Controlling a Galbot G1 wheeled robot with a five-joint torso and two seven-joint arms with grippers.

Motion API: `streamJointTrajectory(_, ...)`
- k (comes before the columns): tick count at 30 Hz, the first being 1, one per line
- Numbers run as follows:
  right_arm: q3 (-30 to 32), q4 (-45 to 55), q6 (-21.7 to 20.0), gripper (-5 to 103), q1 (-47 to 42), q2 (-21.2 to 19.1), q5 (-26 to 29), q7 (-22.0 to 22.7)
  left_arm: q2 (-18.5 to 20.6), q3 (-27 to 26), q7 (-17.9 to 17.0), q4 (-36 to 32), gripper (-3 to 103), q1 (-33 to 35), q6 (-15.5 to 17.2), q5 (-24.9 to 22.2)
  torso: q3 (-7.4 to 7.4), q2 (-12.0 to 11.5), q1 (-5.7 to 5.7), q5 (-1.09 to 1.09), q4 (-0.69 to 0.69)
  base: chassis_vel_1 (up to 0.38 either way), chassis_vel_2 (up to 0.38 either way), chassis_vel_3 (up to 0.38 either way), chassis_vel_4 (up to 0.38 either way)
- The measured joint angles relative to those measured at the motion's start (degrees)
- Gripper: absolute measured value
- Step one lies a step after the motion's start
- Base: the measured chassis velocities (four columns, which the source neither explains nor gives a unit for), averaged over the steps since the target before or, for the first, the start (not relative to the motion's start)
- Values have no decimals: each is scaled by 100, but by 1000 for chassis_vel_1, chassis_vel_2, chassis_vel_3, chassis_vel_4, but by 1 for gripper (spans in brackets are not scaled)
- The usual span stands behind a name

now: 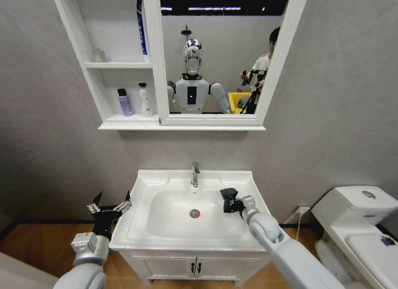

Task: Move facial cleanser and shampoo from washbasin to cabinet, then wipe washbasin with towel.

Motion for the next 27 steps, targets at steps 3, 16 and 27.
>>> streamJointTrajectory(3,-84,-149,-44,3,80,44,19,-2,0,0,0,0,100,0,0,0,0,0,0,-1,1,0,0,0,0)
streamJointTrajectory(16,-321,-836,-122,3,243,253,-76,1,0,0,0,0,100,0,0,0,0,1,0,0,0,0,0,0,0)
streamJointTrajectory(27,-703,-1462,-71,3,621,830,-114,-21,0,0,0,0,100,0,0,0,0,0,0,0,1,0,0,0,0)
